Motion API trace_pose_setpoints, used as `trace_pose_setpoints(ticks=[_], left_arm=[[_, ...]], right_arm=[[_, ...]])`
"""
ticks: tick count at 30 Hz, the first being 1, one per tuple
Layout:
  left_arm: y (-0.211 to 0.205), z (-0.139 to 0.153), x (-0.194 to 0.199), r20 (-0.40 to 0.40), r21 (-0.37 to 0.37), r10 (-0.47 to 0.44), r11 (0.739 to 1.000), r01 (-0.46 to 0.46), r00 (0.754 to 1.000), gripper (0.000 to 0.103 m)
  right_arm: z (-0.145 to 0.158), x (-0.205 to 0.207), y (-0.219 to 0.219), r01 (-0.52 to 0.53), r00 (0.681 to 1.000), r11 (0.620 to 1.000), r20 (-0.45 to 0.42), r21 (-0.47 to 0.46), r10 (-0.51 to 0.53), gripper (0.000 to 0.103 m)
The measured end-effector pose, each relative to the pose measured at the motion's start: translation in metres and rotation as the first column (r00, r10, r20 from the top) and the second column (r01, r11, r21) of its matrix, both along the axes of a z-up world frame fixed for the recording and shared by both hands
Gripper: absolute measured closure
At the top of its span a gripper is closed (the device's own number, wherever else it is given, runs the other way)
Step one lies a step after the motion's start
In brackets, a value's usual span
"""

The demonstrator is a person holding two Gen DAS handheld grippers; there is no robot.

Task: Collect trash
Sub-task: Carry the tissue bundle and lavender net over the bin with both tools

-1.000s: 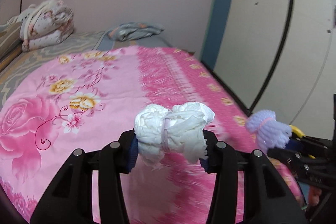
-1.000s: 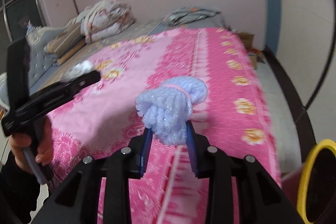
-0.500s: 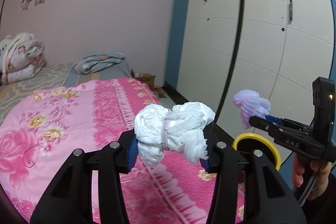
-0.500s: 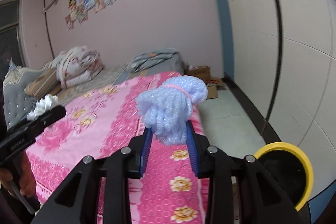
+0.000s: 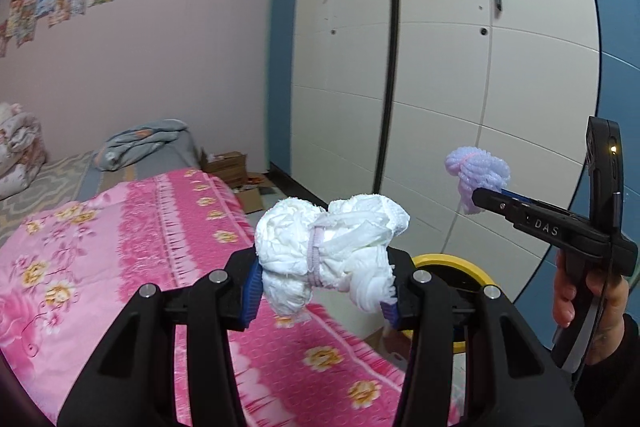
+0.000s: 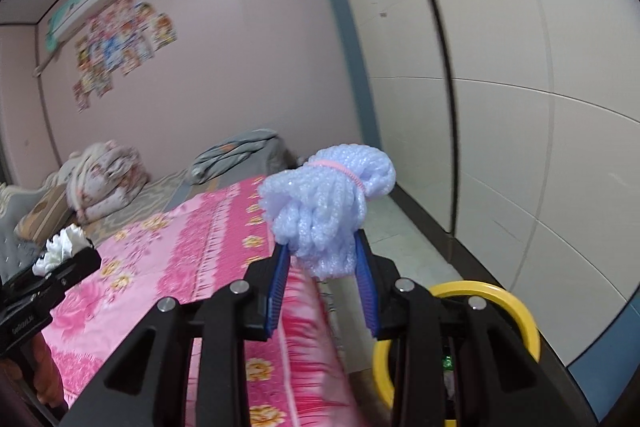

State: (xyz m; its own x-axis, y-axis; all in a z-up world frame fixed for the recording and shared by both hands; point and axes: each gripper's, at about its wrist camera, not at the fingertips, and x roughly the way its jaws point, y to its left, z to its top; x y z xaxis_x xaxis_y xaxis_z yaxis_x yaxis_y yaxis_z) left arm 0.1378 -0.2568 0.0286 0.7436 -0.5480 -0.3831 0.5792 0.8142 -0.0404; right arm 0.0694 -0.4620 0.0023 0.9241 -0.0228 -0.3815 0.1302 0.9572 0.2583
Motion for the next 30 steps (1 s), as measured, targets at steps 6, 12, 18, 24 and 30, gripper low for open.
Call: trace_pose_setpoints(ticks=[6,12,18,24,30], left_arm=[[-0.046,-0.001,0.008,-0.013,0.007,-0.072,0.997,0.072,0.997,0.059],[-0.089,0.003,0.016,-0.007,0.007,-0.128,0.992,0.128,0.992,0.059],[-0.123,-0.006,0.033,-0.025,0.020,-0.150,0.988,0.150,0.988,0.058],[-0.165,-0.040,0.058,-0.116,0.038,-0.164,0.985,0.169,0.980,0.058],[-0.199,-0.085,0.077,-0.214,0.060,-0.179,0.979,0.196,0.960,0.058]], right_arm=[[-0.006,-0.008,-0.042,0.084,0.996,0.996,-0.001,0.031,-0.084,0.073],[-0.005,-0.010,-0.071,0.144,0.989,0.989,0.007,0.032,-0.145,0.073],[-0.010,-0.008,-0.096,0.196,0.981,0.980,-0.006,0.030,-0.196,0.073],[-0.032,0.001,-0.114,0.239,0.970,0.970,-0.063,0.043,-0.236,0.072],[-0.062,0.009,-0.126,0.268,0.958,0.962,-0.123,0.058,-0.259,0.072]])
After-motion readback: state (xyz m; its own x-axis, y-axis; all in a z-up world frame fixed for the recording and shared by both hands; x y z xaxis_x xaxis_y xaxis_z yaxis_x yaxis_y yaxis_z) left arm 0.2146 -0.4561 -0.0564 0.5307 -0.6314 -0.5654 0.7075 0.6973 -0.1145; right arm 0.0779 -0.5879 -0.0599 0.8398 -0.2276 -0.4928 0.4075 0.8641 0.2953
